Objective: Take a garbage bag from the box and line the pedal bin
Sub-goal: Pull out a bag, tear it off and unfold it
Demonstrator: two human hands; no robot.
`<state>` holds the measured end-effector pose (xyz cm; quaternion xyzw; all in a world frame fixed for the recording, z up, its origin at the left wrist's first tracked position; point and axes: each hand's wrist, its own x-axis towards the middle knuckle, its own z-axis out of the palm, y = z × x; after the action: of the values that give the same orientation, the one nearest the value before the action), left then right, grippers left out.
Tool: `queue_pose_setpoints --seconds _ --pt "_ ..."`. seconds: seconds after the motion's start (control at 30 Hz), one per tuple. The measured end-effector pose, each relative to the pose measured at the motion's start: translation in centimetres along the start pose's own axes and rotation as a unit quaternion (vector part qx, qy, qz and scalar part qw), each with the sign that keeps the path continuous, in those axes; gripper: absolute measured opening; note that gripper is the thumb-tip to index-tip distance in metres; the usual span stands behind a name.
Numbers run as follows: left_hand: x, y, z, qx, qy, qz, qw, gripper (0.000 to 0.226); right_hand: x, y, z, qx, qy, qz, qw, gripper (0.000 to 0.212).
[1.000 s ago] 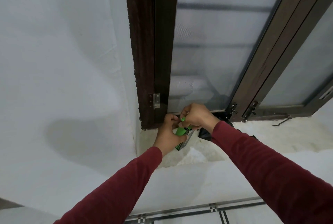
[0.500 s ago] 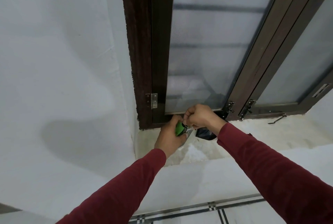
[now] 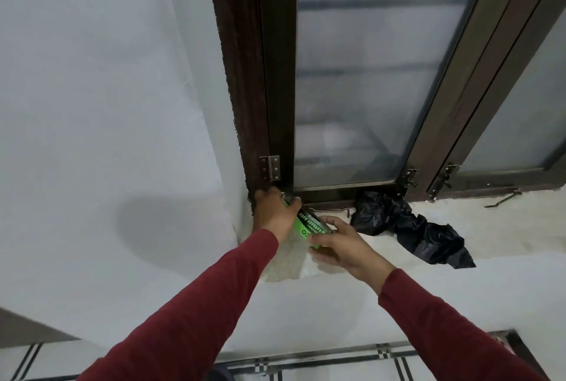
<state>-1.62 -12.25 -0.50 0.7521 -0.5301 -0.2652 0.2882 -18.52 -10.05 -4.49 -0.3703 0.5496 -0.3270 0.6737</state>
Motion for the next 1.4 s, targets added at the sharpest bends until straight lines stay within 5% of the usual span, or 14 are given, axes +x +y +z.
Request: queue_pose_setpoints --seconds 0.07,0.3,0.5,0.7,0.8,0.87,0.97,1.07,1.13,1.2,1.27,1.33,1.4 --pt "-0.1 -0.7 0.1 0.069 -0.013 -0.029 0.997 0.043 1.2 0.6 0.3 0.063 0.061 -0.019 0.996 0.055" --pt "-0.6 -2.0 -0.1 0.211 -0.03 -0.009 0.977 0.024 4.2 0.0 1.1 -0.069 0.105 -0.048 0.991 0.061" --pt "-0.4 -2.1 0.1 0.286 -0.034 0.045 0.957 0.031 6.6 0.4 2.4 -0.143 0.183 -0.052 0.971 0.04" --pt "-0.6 -1.5 0.8 0.331 -0.061 0.092 0.937 0.023 6.2 0.2 0.5 -0.185 0.153 -0.096 0.966 0.02" --pt "-0.5 -0.5 2.0 0.29 -0.053 0.13 0.947 0.02 3.8 -0.4 -2.6 -0.293 0.215 -0.197 0.911 0.027" --pt "-0.6 0.5 3.2 0.209 -0.063 0.144 0.965 0.02 2.8 -0.7 -5.5 -0.404 0.283 -0.248 0.834 0.033" --pt "-0.8 2.3 5.2 0.084 -0.119 0.136 0.98 0.017 1.9 -0.3 -9.7 -0.629 0.324 -0.179 0.684 0.047" --pt "-1.1 3.7 7.3 0.038 -0.149 0.137 0.979 0.017 1.9 -0.1 -12.6 -0.712 0.289 -0.097 0.633 0.035" --pt "-1.4 4.7 8.0 0.022 -0.17 0.137 0.976 0.026 2.3 -0.6 -13.7 -0.661 0.253 -0.107 0.699 0.017" --pt "-1.4 5.6 8.7 0.026 -0.191 0.166 0.967 0.063 1.7 -1.6 -14.4 -0.47 0.209 -0.118 0.849 0.009" --pt "-1.1 6.0 9.0 0.042 -0.203 0.219 0.953 0.106 0.4 -3.0 -14.4 -0.239 0.181 -0.137 0.944 0.013" --pt "-1.3 7.0 9.0 -0.026 -0.24 0.216 0.946 0.111 -1.5 -4.4 -14.4 -0.101 0.133 -0.155 0.974 0.021" --pt "-2.0 8.8 8.6 -0.168 -0.276 0.147 0.935 0.073 -3.3 -4.9 -14.7 -0.018 0.103 -0.163 0.981 0.021"
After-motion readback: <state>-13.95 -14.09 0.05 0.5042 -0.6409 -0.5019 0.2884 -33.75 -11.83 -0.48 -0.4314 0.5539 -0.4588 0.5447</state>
